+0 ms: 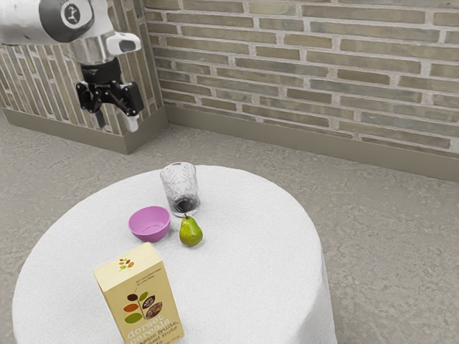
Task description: Place the pear in the bowl.
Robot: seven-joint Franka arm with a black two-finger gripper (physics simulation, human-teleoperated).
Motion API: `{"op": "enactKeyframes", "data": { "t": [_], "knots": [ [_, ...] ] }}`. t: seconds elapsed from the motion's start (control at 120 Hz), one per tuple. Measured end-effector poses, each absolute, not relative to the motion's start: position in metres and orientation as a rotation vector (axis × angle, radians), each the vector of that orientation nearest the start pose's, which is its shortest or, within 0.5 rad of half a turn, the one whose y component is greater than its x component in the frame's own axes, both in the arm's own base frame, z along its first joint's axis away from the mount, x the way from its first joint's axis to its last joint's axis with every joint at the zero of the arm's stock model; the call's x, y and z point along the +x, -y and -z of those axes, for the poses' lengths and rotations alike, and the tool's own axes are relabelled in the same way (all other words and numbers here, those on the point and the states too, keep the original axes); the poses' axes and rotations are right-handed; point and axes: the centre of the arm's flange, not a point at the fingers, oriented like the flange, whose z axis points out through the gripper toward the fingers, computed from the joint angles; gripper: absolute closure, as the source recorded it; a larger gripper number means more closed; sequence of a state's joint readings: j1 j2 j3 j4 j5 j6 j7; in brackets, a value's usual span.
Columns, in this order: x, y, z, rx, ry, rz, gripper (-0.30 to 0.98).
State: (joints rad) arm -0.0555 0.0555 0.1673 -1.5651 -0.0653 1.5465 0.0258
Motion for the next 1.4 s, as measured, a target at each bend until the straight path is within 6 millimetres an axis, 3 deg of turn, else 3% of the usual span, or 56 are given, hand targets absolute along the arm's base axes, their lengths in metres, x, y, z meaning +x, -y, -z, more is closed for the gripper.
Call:
{"op": "enactKeyframes", "data": {
  "t": [0.1, 0.2, 0.275, 0.358, 0.4, 0.483, 0.542, 0.658, 0.825, 1.058, 1.4],
  "knots": [
    [0.565, -0.041, -0.586, -3.192, 0.103, -0.071, 0.02],
    [0.552, -0.031, -0.569, -3.171, 0.162, -0.09, 0.02],
    [0.552, -0.024, -0.54, -3.138, 0.271, -0.136, 0.02],
    [0.568, -0.013, -0.498, -3.094, 0.383, -0.163, 0.02],
    [0.579, 0.006, -0.477, -3.077, 0.395, -0.158, 0.02],
    [0.594, 0.075, -0.438, -3.051, 0.318, -0.113, 0.02],
    [0.6, 0.094, -0.415, -3.036, 0.331, -0.072, 0.02],
    [0.602, 0.094, -0.369, -3.005, 0.447, -0.023, 0.02],
    [0.599, 0.085, -0.331, -2.963, 0.634, 0.016, 0.02],
    [0.605, 0.073, -0.301, -2.915, 0.839, 0.068, 0.12],
    [0.608, 0.064, -0.276, -2.85, 1.016, 0.082, 0.24]
  ]
}}
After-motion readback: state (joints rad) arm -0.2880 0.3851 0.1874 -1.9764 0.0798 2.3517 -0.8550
